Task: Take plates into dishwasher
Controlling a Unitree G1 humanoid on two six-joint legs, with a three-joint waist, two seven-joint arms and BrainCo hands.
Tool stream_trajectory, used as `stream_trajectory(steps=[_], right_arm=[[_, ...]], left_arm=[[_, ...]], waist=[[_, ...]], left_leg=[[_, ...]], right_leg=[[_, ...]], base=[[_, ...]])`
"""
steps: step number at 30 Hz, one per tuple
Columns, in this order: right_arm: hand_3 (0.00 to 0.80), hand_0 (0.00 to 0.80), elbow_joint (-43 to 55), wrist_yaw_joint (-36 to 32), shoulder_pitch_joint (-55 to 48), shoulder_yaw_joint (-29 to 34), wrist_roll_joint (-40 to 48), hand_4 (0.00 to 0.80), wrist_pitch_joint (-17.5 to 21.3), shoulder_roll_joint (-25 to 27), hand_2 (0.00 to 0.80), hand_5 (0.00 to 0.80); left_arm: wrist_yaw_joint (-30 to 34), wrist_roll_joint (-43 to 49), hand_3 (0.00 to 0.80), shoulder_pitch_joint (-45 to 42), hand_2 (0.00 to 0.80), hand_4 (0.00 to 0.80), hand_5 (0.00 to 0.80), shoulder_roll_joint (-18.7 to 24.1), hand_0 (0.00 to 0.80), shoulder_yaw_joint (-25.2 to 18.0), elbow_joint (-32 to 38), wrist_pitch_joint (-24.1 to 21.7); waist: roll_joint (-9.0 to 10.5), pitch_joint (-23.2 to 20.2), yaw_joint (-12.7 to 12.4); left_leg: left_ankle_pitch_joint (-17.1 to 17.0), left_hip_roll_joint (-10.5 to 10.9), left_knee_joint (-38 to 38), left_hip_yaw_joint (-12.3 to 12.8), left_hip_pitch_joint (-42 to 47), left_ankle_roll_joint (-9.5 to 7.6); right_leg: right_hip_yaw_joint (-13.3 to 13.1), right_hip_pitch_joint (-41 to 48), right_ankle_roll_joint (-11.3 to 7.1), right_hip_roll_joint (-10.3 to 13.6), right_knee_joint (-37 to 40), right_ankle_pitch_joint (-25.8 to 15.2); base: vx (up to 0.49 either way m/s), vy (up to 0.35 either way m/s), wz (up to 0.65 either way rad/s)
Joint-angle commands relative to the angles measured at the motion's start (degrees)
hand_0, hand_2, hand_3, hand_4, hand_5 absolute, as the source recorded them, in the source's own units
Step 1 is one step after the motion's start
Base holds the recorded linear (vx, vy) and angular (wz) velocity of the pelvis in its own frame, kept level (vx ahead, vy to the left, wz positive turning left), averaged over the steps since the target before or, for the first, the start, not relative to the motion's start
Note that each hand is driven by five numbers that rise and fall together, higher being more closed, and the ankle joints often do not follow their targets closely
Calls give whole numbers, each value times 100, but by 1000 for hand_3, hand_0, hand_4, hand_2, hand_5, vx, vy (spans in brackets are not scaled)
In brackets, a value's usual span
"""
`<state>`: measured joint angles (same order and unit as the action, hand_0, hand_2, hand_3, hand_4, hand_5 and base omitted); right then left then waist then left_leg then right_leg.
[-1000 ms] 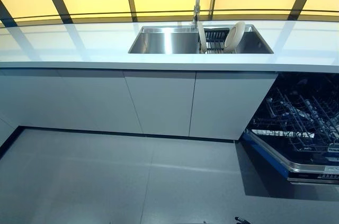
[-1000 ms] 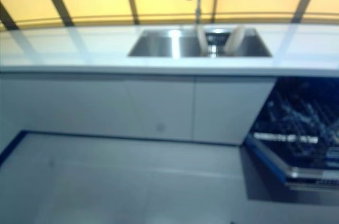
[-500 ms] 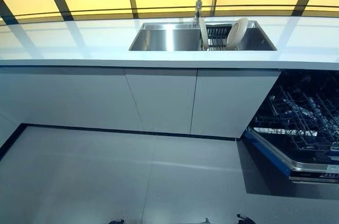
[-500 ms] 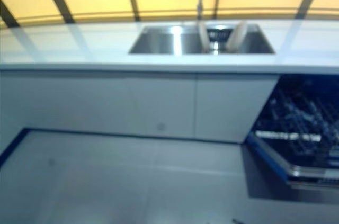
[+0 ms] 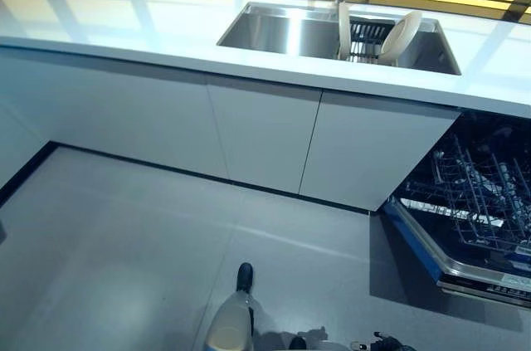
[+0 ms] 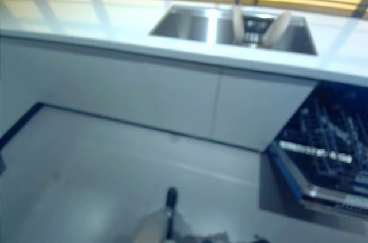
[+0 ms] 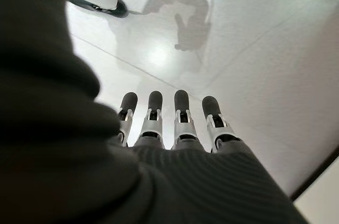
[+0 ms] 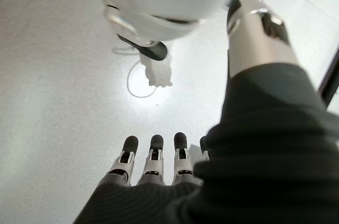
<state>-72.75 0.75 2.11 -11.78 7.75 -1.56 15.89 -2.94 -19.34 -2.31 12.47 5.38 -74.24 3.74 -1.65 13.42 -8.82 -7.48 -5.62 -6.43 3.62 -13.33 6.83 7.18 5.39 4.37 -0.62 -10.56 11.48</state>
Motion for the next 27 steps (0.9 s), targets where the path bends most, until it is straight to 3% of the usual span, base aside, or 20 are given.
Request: stream_trajectory(steps=[1,4,10,15,16,18,19,20,22,23,24,26,27], right_arm=[[0,0,196,10,-193,49,-266,0,14,-27,0,0],[0,0,217,-166,-182,-20,-306,0,212,-58,0,0],[0,0,348,-183,-54,-76,-150,0,310,-99,0,0],[0,0,335,51,-26,59,-93,0,181,-112,0,0],[0,0,275,163,-48,193,-9,0,149,-119,0,0],[0,0,252,313,-95,370,108,0,125,-117,0,0],[0,0,248,327,-99,385,113,0,125,-107,0,0],[0,0,258,363,-145,440,168,0,150,-55,0,0],[0,0,251,387,-205,439,266,0,209,3,0,0],[0,0,234,385,-225,413,395,0,264,44,0,0],[0,0,226,343,-208,395,417,0,278,87,0,0],[0,0,171,272,-189,385,354,0,342,161,0,0],[0,0,124,252,-194,414,355,0,378,187,0,0]], left_arm=[[-52,125,0,-1,0,0,0,176,0,-45,342,-86],[-136,84,0,140,0,0,0,279,0,68,447,-49],[-171,122,0,212,0,0,0,228,0,117,480,44],[-197,255,0,198,0,0,0,193,0,141,406,60],[-200,340,0,214,0,0,0,202,0,146,357,81],[-180,600,0,225,0,0,0,226,0,150,331,118],[-177,616,0,229,0,0,0,232,0,169,329,122],[-169,718,0,247,0,0,0,292,0,310,310,118],[-178,641,0,284,0,0,0,395,0,415,304,142],[-176,602,0,310,0,0,0,463,0,407,324,193],[-171,572,0,331,0,0,0,508,0,402,350,244],[-166,551,0,388,0,0,0,610,0,371,400,311],[-142,570,0,418,0,0,0,632,0,323,393,344]], waist=[[192,-346,110],[227,-434,87],[310,-525,39],[371,-600,121],[398,-660,133],[412,-764,162],[384,-772,195],[212,-777,390],[62,-691,633],[-15,-624,751],[-31,-566,807],[-18,-475,933],[62,-479,1005]], left_leg=[[-11,108,-261,311,-394,-373],[13,45,-182,478,-359,-382],[126,-32,-395,501,-567,-355],[634,132,-856,525,-562,-611],[785,324,-842,502,-422,-747],[810,663,-517,392,-83,-953],[809,702,-430,357,22,-985],[869,811,-100,190,428,-1143],[858,880,171,49,836,-1191],[836,862,310,14,1053,-1151],[857,813,342,106,1204,-1096],[977,783,394,84,1437,-979],[1120,878,323,14,1483,-956]], right_leg=[[325,1211,-764,572,244,182],[565,1257,-902,735,476,82],[561,1198,-1060,891,928,-168],[398,1193,-1156,1088,585,-179],[424,1215,-1237,1249,217,-360],[343,951,-1358,1607,-878,-1420],[274,771,-1360,1626,-1168,-1582],[1,-33,-1338,1482,-2384,-1822],[-88,-1022,-1213,1127,-3026,-1814],[44,-1431,-1102,994,-2864,-1652],[276,-1543,-1024,1082,-2229,-1550],[460,-1639,-1020,1071,-651,-1598],[420,-1735,-1149,1162,164,-1979]], base=[[271,55,-10],[140,30,-12],[129,36,-29],[174,128,-6],[274,203,6],[245,226,11],[263,312,10],[250,285,7],[292,211,17],[274,20,33],[298,-113,28],[327,-267,18],[370,-334,12]])
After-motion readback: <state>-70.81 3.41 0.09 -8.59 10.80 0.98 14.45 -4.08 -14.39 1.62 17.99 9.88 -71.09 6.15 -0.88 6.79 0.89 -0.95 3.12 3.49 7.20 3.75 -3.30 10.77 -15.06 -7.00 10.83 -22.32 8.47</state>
